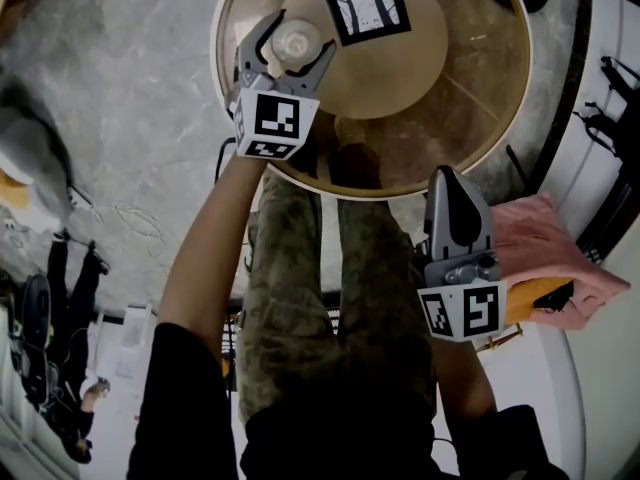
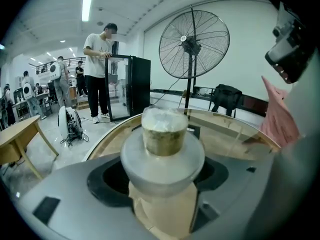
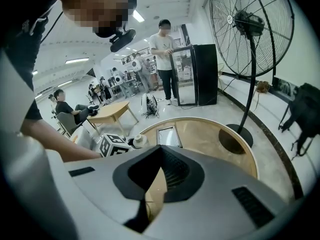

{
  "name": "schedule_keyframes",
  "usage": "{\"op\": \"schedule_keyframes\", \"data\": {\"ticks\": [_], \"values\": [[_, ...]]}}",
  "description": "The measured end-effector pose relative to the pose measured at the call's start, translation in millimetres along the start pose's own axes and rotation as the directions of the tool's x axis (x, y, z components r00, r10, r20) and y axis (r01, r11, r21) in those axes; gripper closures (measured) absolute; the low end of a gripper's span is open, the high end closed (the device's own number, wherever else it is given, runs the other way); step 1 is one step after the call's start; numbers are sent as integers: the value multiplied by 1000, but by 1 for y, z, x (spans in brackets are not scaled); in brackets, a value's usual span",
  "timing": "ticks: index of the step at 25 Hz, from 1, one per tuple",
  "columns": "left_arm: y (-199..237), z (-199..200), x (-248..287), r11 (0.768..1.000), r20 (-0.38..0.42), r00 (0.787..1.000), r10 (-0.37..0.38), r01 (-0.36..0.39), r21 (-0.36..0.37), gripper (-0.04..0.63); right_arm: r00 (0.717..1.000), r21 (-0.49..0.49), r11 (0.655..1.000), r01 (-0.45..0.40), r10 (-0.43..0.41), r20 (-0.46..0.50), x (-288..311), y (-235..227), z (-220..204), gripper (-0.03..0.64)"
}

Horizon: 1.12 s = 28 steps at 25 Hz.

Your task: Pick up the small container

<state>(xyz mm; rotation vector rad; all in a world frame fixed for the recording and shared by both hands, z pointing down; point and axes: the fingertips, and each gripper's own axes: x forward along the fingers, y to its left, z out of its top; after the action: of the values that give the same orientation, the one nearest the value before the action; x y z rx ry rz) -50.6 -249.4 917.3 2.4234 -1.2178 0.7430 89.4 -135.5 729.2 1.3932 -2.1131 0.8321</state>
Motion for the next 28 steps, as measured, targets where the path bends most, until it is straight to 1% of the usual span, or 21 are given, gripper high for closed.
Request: {"op": "schedule_keyframes", "data": {"ticks": [4, 7, 10, 12, 16, 19, 21, 23, 26, 28], "values": [[-3, 5, -7, 1000, 15, 1000, 2, -2, 5, 249, 1000, 6, 1000, 11, -11, 15, -7, -5, 2, 600], [-5, 16, -17, 1000, 40, 999, 11, -10, -18, 249, 1000, 7, 1000, 9, -9, 26, -11, -5, 4, 600], [-11, 34, -31, 1000, 55, 998, 10, -8, -23, 249, 999, 1, 1000, 6, -6, 43, -19, -5, 12, 600], [-15, 54, -45, 1000, 66, 998, 10, -9, -25, 249, 998, -8, 1000, 4, -3, 67, -29, -3, 26, 600], [-25, 103, -92, 998, 78, 997, 24, -20, -51, 249, 993, -32, 999, -3, 7, 118, -61, 5, 68, 600], [-38, 139, -135, 997, 76, 996, 52, -47, -61, 249, 990, -25, 1000, -7, 11, 140, -90, 9, 93, 600], [-50, 165, -167, 993, 61, 996, 66, -60, -99, 249, 989, -19, 1000, -15, 17, 144, -112, 14, 114, 600], [-59, 204, -194, 989, 54, 996, 72, -64, -131, 249, 984, -34, 999, -21, 27, 177, -130, 19, 144, 600], [-72, 270, -230, 991, 59, 996, 61, -54, -119, 249, 966, -75, 997, -27, 45, 254, -156, 25, 190, 600], [-93, 304, -264, 994, 65, 997, 48, -41, -105, 249, 961, -110, 993, -43, 71, 268, -186, 34, 207, 600]]}}
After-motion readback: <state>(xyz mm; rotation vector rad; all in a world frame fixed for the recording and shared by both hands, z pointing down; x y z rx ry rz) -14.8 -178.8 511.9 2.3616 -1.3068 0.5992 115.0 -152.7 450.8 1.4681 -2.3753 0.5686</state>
